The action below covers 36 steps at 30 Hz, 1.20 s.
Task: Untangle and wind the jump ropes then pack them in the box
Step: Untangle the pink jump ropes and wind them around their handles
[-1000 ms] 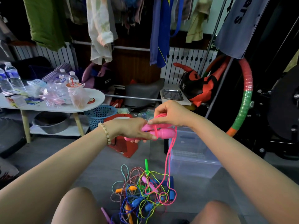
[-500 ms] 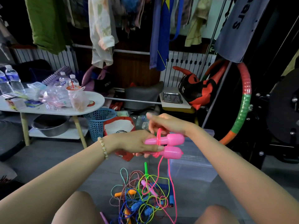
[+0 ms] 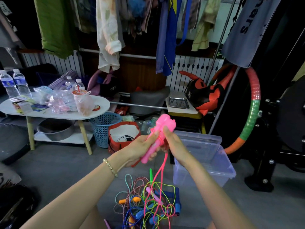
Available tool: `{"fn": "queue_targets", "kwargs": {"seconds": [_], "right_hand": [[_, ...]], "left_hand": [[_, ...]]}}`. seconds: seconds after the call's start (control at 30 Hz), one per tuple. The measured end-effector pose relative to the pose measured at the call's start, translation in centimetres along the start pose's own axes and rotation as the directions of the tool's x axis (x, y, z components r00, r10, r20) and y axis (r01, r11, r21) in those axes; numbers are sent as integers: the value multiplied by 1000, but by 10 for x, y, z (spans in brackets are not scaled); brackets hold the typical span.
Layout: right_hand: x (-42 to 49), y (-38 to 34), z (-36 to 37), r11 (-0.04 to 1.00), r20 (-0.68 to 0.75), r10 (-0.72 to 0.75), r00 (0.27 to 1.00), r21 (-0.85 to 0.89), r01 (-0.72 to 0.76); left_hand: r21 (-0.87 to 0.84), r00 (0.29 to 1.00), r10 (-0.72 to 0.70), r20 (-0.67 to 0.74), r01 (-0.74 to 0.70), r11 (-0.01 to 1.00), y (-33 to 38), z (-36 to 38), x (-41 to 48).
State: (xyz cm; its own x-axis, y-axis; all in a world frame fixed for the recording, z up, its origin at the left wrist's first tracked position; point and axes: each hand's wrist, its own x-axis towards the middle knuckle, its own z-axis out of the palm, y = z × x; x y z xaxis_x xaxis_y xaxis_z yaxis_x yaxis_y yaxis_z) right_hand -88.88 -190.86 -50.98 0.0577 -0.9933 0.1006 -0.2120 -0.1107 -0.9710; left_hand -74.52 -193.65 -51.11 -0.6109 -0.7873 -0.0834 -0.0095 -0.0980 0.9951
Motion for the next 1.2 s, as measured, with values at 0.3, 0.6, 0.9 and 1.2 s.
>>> {"fn": "queue_targets", "kwargs": {"seconds": [0.3, 0.6, 0.9, 1.2], "right_hand": [[0, 8, 6, 964, -137, -114, 984, -255, 76], [-7, -5, -12, 960, 34, -85, 996, -264, 91], [4, -33, -31, 993, 197, -7, 980, -114, 30], [16, -39, -19, 903, 326, -32, 945, -396, 167]], "left_hand": [[88, 911, 118, -396, -90, 992, -14, -5, 14], [437, 893, 280, -352, -108, 893, -19, -21, 14], [808, 990, 70, 120, -139, 573, 9, -23, -7], [905, 986, -31, 164, -138, 403, 18, -24, -9]]}}
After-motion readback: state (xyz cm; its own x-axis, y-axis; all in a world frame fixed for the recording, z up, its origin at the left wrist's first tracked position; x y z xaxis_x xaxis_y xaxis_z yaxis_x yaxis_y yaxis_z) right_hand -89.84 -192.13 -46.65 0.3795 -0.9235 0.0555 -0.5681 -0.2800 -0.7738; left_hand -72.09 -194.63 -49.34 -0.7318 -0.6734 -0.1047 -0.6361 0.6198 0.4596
